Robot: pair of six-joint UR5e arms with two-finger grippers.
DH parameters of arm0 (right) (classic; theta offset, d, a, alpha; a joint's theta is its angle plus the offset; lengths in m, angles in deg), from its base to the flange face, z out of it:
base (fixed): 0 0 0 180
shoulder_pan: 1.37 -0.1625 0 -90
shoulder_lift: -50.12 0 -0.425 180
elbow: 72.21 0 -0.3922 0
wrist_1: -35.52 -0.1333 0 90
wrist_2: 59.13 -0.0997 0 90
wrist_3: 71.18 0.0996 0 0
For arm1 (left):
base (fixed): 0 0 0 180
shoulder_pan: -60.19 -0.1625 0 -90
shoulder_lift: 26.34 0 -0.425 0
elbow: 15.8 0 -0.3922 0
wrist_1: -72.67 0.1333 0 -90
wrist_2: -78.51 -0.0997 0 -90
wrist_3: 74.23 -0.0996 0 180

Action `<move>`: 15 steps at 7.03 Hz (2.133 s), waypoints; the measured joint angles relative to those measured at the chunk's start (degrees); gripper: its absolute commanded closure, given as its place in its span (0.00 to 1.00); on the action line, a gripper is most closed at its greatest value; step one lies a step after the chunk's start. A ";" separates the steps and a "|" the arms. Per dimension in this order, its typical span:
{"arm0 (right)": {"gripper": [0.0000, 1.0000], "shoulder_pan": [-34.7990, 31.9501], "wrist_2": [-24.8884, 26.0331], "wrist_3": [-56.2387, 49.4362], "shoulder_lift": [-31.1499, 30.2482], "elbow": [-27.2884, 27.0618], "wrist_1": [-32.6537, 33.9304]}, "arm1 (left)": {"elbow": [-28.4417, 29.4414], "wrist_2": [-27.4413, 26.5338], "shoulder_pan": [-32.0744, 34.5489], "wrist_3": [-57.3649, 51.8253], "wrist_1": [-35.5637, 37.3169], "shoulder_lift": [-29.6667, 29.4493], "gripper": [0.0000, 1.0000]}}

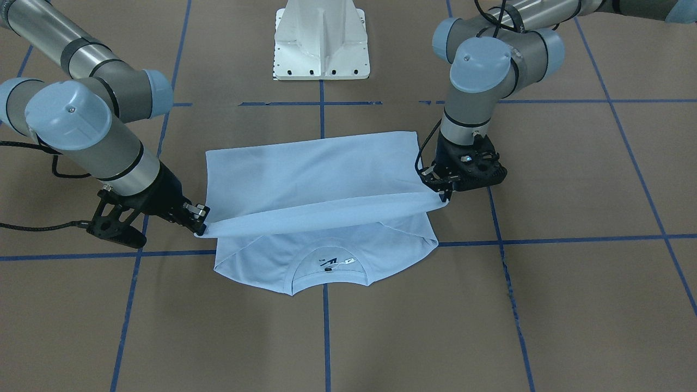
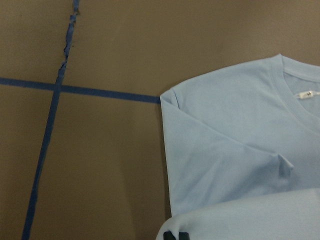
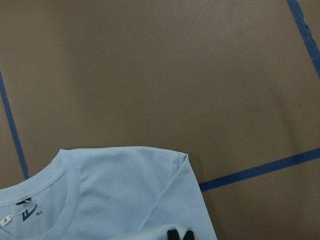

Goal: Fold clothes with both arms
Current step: 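Lift the hem with both grippers and fold it over toward the collar, then lower the hem onto the collar and open both grippers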

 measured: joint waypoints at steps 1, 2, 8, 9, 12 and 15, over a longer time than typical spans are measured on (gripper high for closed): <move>1.00 -0.10 0.35 -0.01 0.37 1.34 -0.55 | 1.02 -0.06 0.21 0.01 -0.39 -0.02 1.00; 1.00 -0.37 0.76 -0.01 0.64 2.55 -0.75 | 1.84 -0.12 0.29 0.01 -0.56 -0.06 1.00; 0.29 -0.26 1.04 -0.07 4.11 6.28 -1.01 | 7.26 -0.07 -0.04 0.80 -0.86 -5.00 0.74; 0.00 -0.04 1.12 -0.09 4.11 6.36 -1.01 | 7.67 -0.07 -0.10 0.84 -0.91 -5.10 0.01; 0.00 0.46 1.83 -0.34 3.47 6.43 -2.20 | 7.54 -0.04 0.16 0.47 -0.98 -5.27 0.00; 0.00 3.04 2.76 0.07 -7.14 -4.42 -6.15 | 3.41 0.78 0.60 0.47 -0.50 -5.03 0.00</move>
